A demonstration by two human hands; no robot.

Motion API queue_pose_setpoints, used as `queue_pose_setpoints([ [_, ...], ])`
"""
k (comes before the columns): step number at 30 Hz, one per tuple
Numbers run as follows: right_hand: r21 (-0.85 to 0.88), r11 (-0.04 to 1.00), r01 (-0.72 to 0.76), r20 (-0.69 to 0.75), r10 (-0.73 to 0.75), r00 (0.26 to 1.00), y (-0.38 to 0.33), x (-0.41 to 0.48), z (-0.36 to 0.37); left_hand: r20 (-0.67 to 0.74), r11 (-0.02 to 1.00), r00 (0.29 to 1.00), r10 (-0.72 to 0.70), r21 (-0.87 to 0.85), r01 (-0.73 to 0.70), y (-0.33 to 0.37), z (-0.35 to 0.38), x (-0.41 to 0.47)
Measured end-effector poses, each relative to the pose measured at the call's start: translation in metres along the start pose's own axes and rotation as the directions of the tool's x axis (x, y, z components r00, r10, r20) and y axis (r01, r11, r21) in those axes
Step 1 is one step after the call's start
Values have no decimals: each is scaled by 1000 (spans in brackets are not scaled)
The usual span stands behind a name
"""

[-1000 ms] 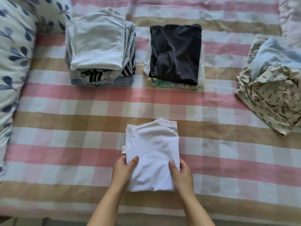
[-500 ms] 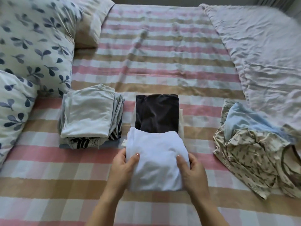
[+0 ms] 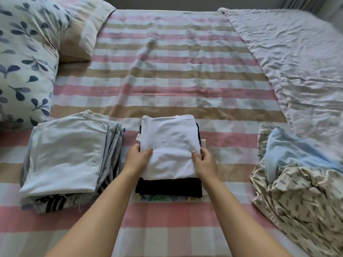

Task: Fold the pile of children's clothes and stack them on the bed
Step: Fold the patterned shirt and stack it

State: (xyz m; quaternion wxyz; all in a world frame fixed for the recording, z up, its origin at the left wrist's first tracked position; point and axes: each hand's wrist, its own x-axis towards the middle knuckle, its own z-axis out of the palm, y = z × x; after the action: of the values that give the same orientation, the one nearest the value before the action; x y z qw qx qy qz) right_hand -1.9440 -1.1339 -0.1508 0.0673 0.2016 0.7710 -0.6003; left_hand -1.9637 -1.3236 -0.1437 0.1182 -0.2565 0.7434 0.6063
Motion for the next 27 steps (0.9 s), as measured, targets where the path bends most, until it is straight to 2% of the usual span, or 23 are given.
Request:
queue_pose_setpoints([
  [6,96,987,-128,7,127,992,33,-36,-10,13,997,1000,23,68,-24,-17,-16,-42],
  [9,76,982,-173,-17,175,984,48,-48,-11,-52,998,998,-23,65,26,-35,-17,-52],
  [14,-52,970,-238,-35,237,971,58,-43,-6,-208,985,974,-92,125,120,-56,-14,-47],
  [16,-121,965,-232,-13,232,973,56,-42,-10,-278,981,960,-48,170,98,-57,-13,-53],
  [18,-145,968,-203,-14,203,979,54,-46,-21,-319,965,944,87,262,-1,-54,-4,-71],
  [21,-119,979,-168,-58,162,985,53,-59,-52,-204,938,953,224,310,-154,-43,24,-101],
  [24,-59,985,-161,-102,155,983,58,-73,-100,17,936,974,227,272,-223,-30,70,-123],
  [27,-71,984,-164,-150,152,977,65,-84,-151,193,912,947,257,277,-304,-16,124,-142],
])
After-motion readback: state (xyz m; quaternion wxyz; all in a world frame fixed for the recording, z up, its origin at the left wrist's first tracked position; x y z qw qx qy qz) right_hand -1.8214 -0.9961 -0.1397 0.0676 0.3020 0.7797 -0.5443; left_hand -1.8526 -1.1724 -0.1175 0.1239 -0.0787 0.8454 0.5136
